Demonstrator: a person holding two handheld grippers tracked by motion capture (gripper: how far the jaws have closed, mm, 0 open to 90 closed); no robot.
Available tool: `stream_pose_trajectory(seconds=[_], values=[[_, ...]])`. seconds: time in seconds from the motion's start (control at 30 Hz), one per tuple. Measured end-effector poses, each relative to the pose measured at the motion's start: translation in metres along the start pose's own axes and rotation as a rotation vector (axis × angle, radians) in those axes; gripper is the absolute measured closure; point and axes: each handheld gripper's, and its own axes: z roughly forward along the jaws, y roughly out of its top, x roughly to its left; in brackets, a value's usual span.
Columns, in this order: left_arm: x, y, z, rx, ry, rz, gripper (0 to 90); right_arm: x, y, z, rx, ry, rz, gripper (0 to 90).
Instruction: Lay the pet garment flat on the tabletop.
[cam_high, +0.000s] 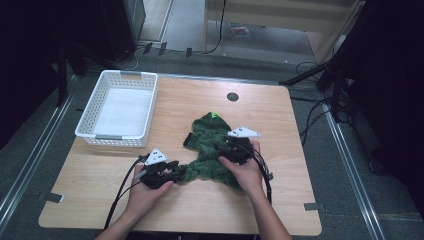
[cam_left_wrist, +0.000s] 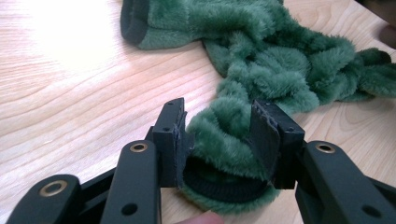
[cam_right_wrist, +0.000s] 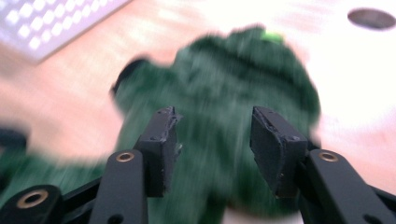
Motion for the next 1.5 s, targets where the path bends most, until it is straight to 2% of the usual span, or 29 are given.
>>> stream_pose_trajectory(seconds=[0.03, 0.07, 0.1, 0.13, 0.17, 0.2, 0.33, 0.43, 0.5, 0.57, 0.6, 0.67, 0.7, 0.73, 0.8, 0.83, 0.87, 0.9, 0.93, 1.0, 1.03, 1.1, 1.17, 1.23, 1.3, 1.4, 1.43, 1.5], values=[[0.001, 0.0, -0.001, 0.004, 0.001, 0.003, 56.3, 0.0, 0.0, 0.0, 0.0, 0.0, 0.0, 51.5], [0.001, -0.001, -0.003, 0.005, 0.005, 0.001, 56.1, 0.001, -0.007, -0.008, 0.008, 0.0, -0.006, 51.6], [0.003, -0.003, -0.007, 0.008, 0.009, 0.004, 55.9, 0.003, -0.024, -0.022, 0.017, 0.009, 0.016, 52.7], [0.003, -0.003, -0.007, 0.008, 0.009, 0.004, 55.9, 0.003, -0.024, -0.022, 0.017, 0.009, 0.016, 52.7], [0.006, -0.007, -0.011, 0.011, 0.014, 0.006, 56.1, 0.003, -0.042, -0.033, 0.024, 0.023, 0.034, 55.2], [0.006, -0.007, -0.011, 0.011, 0.014, 0.006, 56.7, 0.003, -0.042, -0.033, 0.024, 0.023, 0.034, 55.2], [0.013, -0.014, -0.022, 0.004, 0.02, -0.014, 57.9, 0.0, -0.068, -0.056, 0.006, 0.017, 0.062, 55.2], [0.016, -0.015, -0.028, -0.014, 0.015, -0.01, 56.9, -0.005, -0.072, -0.065, -0.025, 0.029, 0.078, 52.7], [0.021, -0.018, -0.036, -0.04, -0.001, -0.023, 55.9, -0.013, -0.078, -0.072, -0.05, 0.023, 0.102, 50.6], [0.032, -0.022, -0.051, -0.08, 0.008, -0.031, 54.6, -0.026, -0.088, -0.083, -0.069, -0.004, 0.121, 48.1], [0.032, -0.022, -0.051, -0.08, 0.008, -0.031, 54.1, -0.026, -0.088, -0.083, -0.069, -0.004, 0.121, 48.1], [0.039, -0.024, -0.063, -0.116, 0.019, -0.041, 52.8, -0.043, -0.099, -0.094, -0.082, -0.032, 0.149, 44.8], [0.043, -0.026, -0.069, -0.137, 0.021, -0.046, 52.8, -0.043, -0.099, -0.094, -0.082, -0.032, 0.149, 44.8], [0.047, -0.027, -0.075, -0.151, 0.029, -0.048, 50.6, -0.053, -0.105, -0.1, -0.09, -0.05, 0.16, 42.7], [0.056, -0.03, -0.086, -0.183, 0.041, -0.048, 49.0, -0.058, -0.108, -0.104, -0.094, -0.056, 0.17, 41.3], [0.06, -0.032, -0.091, -0.195, 0.052, -0.05, 46.1, -0.067, -0.112, -0.111, -0.109, -0.07, 0.198, 38.8], [0.07, -0.036, -0.1, -0.21, 0.062, -0.059, 45.3, -0.071, -0.114, -0.115, -0.116, -0.08, 0.207, 37.4], [0.07, -0.036, -0.1, -0.21, 0.062, -0.059, 43.8, -0.075, -0.116, -0.118, -0.122, -0.092, 0.213, 35.1], [0.076, -0.039, -0.105, -0.218, 0.068, -0.069, 41.7, -0.078, -0.118, -0.122, -0.129, -0.103, 0.226, 32.8], [0.086, -0.044, -0.115, -0.224, 0.103, -0.087, 36.1, -0.084, -0.121, -0.128, -0.137, -0.128, 0.234, 27.5], [0.091, -0.046, -0.12, -0.225, 0.122, -0.094, 36.1, -0.084, -0.121, -0.128, -0.137, -0.128, 0.234, 27.5], [0.101, -0.05, -0.129, -0.226, 0.167, -0.112, 30.4, -0.09, -0.124, -0.133, -0.137, -0.152, 0.234, 20.1], [0.112, -0.055, -0.139, -0.22, 0.183, -0.131, 29.2, -0.095, -0.129, -0.135, -0.122, -0.179, 0.244, 13.0], [0.122, -0.059, -0.147, -0.218, 0.199, -0.126, 22.4, -0.099, -0.134, -0.136, -0.12, -0.203, 0.246, 7.7], [0.132, -0.06, -0.151, -0.231, 0.194, -0.139, 13.5, -0.101, -0.136, -0.136, -0.124, -0.194, 0.264, 2.5], [0.14, -0.06, -0.15, -0.258, 0.181, -0.184, 13.6, -0.099, -0.136, -0.136, -0.149, -0.207, 0.235, 2.6], [0.138, -0.061, -0.148, -0.245, 0.178, -0.17, 13.6, -0.096, -0.136, -0.135, -0.149, -0.218, 0.212, 2.7], [0.137, -0.061, -0.147, -0.241, 0.177, -0.157, 13.6, -0.095, -0.136, -0.135, -0.151, -0.222, 0.207, 2.7]])
